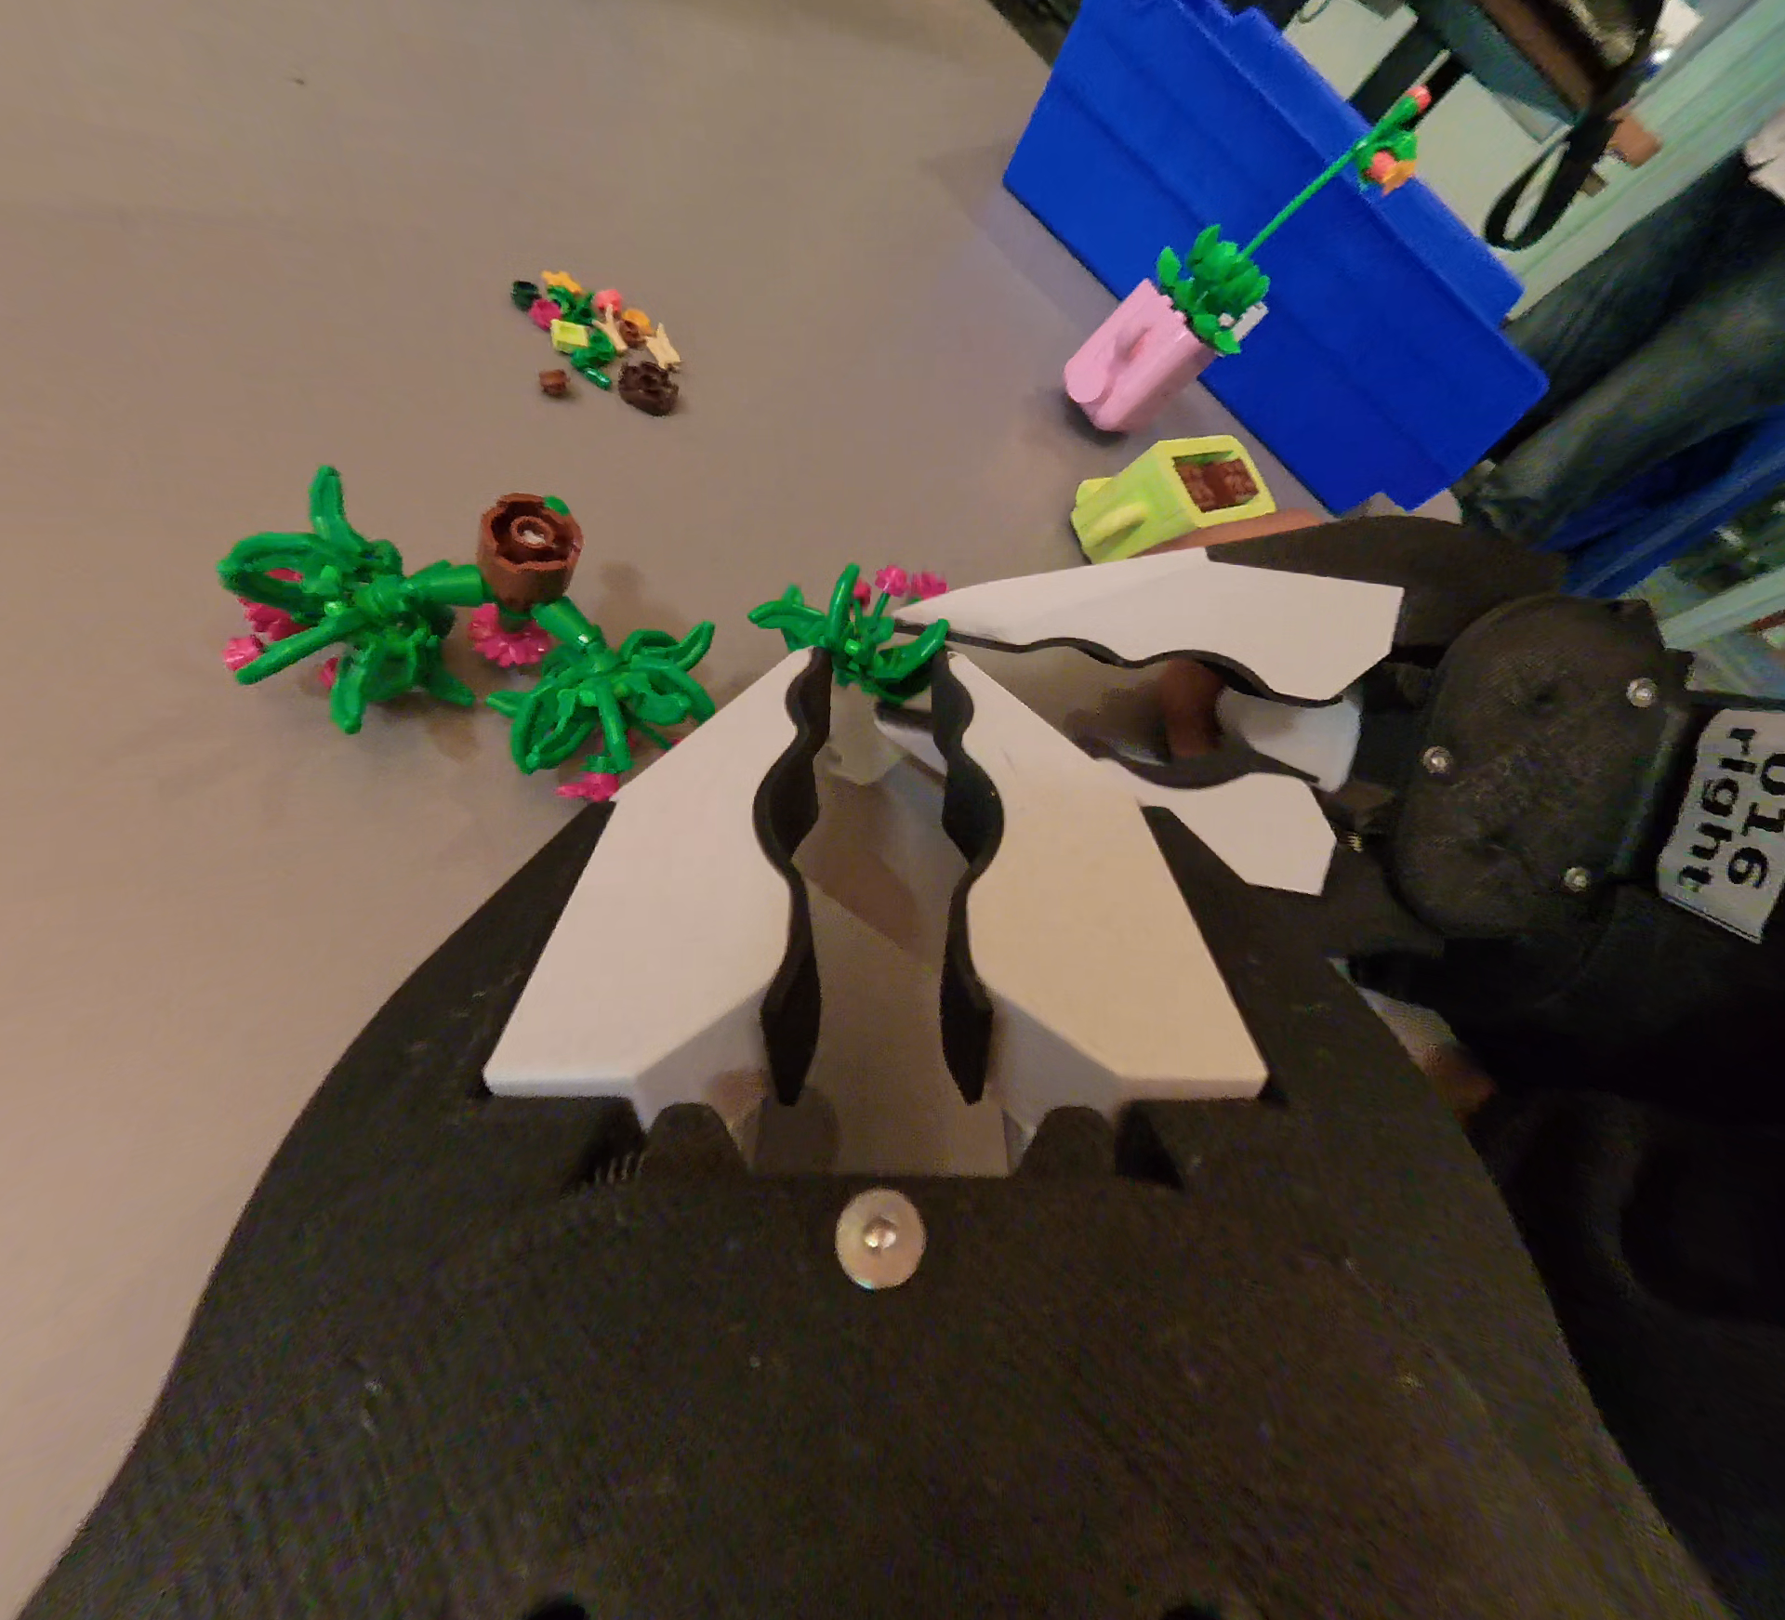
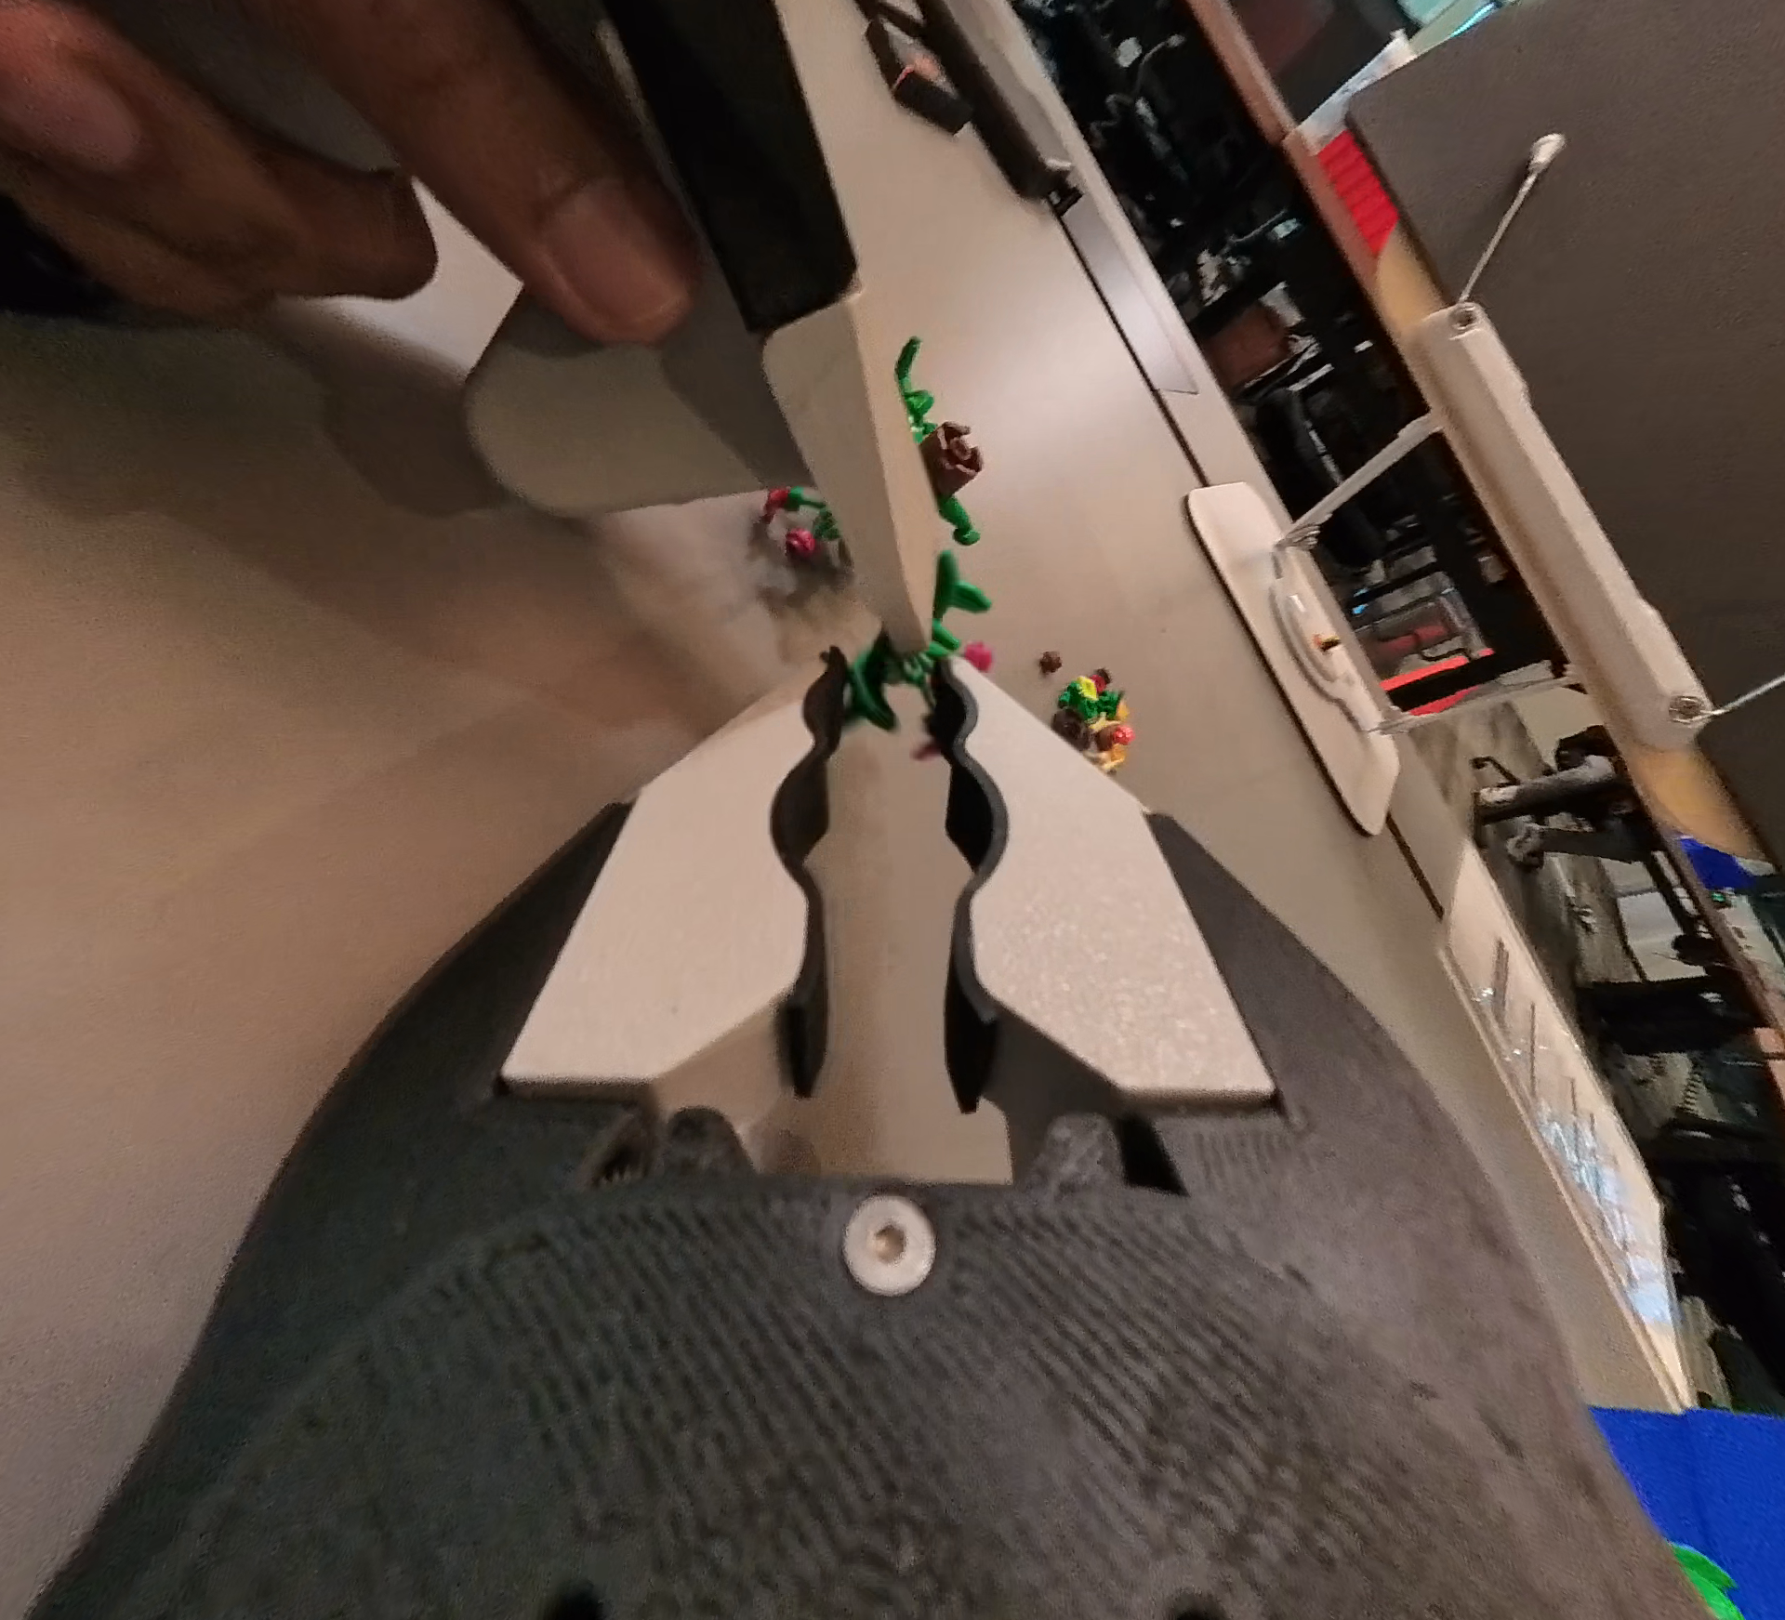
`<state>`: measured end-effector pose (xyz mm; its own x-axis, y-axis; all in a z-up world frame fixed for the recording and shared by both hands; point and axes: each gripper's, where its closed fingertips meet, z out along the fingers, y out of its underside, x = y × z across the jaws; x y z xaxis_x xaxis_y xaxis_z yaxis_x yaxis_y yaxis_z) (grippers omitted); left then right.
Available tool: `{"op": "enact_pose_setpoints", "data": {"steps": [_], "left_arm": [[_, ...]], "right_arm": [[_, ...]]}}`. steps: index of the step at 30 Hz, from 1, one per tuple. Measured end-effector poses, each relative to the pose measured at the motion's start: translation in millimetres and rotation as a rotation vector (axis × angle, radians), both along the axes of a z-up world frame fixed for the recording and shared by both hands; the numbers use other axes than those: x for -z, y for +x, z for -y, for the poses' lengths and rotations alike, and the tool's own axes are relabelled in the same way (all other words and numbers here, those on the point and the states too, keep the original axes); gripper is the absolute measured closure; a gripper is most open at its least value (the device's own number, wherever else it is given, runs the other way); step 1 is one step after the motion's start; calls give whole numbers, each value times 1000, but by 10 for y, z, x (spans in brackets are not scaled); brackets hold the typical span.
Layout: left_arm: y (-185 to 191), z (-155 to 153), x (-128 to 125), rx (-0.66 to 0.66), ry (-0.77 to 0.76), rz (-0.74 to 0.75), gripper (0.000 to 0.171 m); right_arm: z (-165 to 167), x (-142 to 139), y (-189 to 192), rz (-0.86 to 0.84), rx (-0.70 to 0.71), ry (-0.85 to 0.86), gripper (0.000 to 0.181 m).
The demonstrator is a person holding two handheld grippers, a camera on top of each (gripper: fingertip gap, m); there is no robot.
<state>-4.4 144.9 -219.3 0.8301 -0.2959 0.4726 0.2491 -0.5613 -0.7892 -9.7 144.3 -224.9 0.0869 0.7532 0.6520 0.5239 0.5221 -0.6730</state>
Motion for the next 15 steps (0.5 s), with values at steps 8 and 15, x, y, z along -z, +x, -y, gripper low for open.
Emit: {"op": "enact_pose_setpoints", "data": {"steps": [8,15], "left_arm": [[-263,-29,-40,-82,28,-5,171],[-138,96,-144,101,163,-210,150]], "right_arm": [[-47,-144,65,-98,-6,-139,155],[-173,-348,158,-250,-2,-339,160]]}}
